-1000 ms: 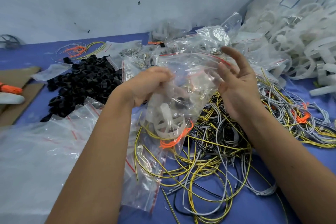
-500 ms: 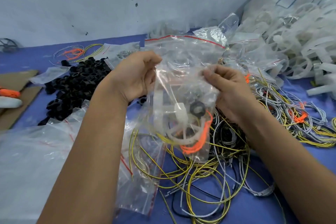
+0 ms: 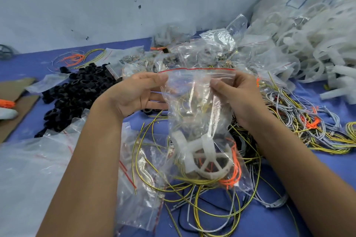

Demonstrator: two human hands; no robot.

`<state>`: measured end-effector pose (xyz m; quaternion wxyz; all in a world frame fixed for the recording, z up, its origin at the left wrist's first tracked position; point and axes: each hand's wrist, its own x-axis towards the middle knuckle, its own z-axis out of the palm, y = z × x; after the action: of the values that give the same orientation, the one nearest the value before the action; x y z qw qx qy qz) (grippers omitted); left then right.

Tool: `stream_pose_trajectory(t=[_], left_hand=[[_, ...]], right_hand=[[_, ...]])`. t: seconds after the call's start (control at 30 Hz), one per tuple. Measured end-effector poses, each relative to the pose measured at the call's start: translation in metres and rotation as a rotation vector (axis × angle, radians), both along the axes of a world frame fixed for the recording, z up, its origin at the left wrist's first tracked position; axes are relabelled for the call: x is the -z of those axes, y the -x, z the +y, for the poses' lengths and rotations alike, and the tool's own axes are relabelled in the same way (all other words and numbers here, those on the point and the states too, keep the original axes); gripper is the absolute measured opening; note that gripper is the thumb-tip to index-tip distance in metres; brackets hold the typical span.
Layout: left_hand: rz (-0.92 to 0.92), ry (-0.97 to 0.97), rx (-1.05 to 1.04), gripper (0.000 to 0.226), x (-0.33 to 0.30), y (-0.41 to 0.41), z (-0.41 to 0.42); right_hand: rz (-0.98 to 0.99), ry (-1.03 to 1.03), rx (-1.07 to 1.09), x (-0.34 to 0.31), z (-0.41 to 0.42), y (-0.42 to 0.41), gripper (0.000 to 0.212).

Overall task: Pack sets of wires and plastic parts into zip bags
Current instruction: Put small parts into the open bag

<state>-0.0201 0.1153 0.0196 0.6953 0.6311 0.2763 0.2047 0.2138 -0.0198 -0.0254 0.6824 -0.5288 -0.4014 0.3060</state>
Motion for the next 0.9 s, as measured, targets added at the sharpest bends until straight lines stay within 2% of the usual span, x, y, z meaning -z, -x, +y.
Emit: stream_pose_trajectory(t=[0.1,0.27,0.5,0.6,0.7,0.8,0.9], left_hand=[[-0.051,-0.03,-0.042,0.013,0.0,0.0,0.0],[-0.094,-0.05,-0.036,0.018,-0.002,0.008,0.003],[0.118,-0.154,-0.123,0.011,0.001,0.011,0.003],[0.106,-0.318,-0.207,0.021,-0.003,0.003,-0.001],[0.032,-0.604,-0.328,0.011,-0.015,-0.019,-0.008],[0.126,-0.881,-0.243,0.006,-0.022,-0.042,-0.021],[0.252,-0.954,-0.121,0.008,-0.016,-0.059,-0.034]], right_hand=[[0.071,-0.019,-0.022,-0.004,-0.001,-0.002,0.023],[0.192,-0.015,-0.083,-0.012,-0.004,0.0,0.008],[0.168,0.04,0.026,-0.011,-0.002,0.004,0.023],[0.089,0.008,0.071,-0.009,-0.002,0.006,0.019],[-0.076,-0.032,0.093,-0.006,-0.002,0.01,0.017],[-0.185,-0.051,0.062,-0.005,-0.002,0.014,0.013],[-0.204,-0.082,0.033,-0.004,-0.003,0.016,0.008]])
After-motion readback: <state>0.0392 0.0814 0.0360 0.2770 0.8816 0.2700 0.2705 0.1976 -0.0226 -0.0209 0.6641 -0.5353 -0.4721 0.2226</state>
